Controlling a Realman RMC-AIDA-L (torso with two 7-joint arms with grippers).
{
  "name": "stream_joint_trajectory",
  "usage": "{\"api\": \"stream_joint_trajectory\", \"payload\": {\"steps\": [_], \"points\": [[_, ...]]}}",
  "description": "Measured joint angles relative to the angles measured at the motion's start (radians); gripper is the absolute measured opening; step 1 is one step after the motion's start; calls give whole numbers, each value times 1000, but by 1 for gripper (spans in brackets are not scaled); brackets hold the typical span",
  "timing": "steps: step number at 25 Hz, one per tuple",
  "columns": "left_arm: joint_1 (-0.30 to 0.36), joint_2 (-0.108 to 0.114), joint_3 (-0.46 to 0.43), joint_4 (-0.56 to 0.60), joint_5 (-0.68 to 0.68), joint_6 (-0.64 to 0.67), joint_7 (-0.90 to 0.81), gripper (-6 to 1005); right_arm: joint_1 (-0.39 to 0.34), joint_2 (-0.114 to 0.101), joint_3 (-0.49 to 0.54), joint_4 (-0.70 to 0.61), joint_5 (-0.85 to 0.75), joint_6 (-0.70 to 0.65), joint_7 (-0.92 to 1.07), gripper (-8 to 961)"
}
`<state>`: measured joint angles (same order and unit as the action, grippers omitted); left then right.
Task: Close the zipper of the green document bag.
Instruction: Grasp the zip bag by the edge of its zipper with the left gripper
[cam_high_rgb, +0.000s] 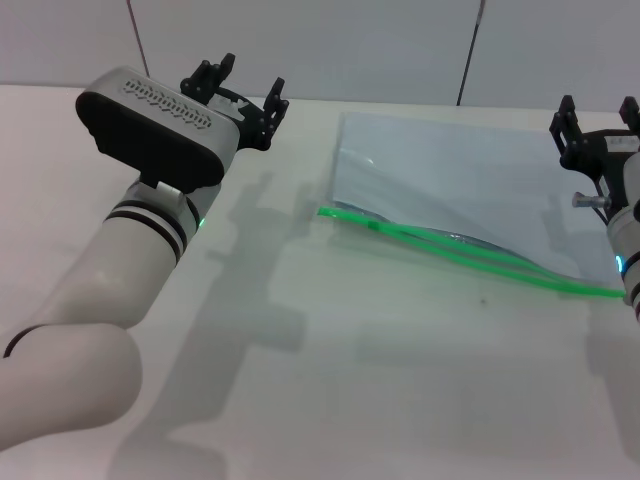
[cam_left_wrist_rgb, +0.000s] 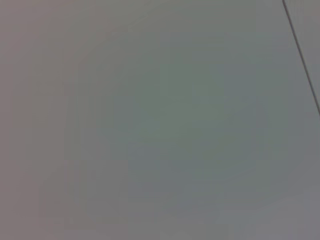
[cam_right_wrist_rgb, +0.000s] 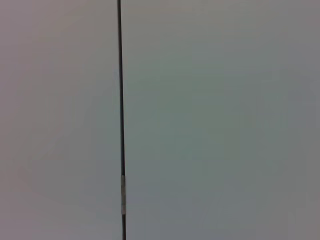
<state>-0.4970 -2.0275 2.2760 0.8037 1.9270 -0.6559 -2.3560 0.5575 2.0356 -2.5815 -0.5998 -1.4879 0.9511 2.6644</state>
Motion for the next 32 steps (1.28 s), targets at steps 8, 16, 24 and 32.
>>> {"api": "stream_joint_trajectory", "payload": {"steps": [8,16,24,32], "points": [[0,-3,-1,-4,-28,-1,-4,627,1,0,0,2,0,-23,0,728],[-27,2,-12,2,-130,97,10,626,0,0,2,10,0,-26,0,727],[-22,1,-23,4,-120,99,11,626,-1,1,13,12,0,-47,0,725],[-3,6,-52,77,-127,216,149,626,-6,0,17,21,0,-57,0,725]]}}
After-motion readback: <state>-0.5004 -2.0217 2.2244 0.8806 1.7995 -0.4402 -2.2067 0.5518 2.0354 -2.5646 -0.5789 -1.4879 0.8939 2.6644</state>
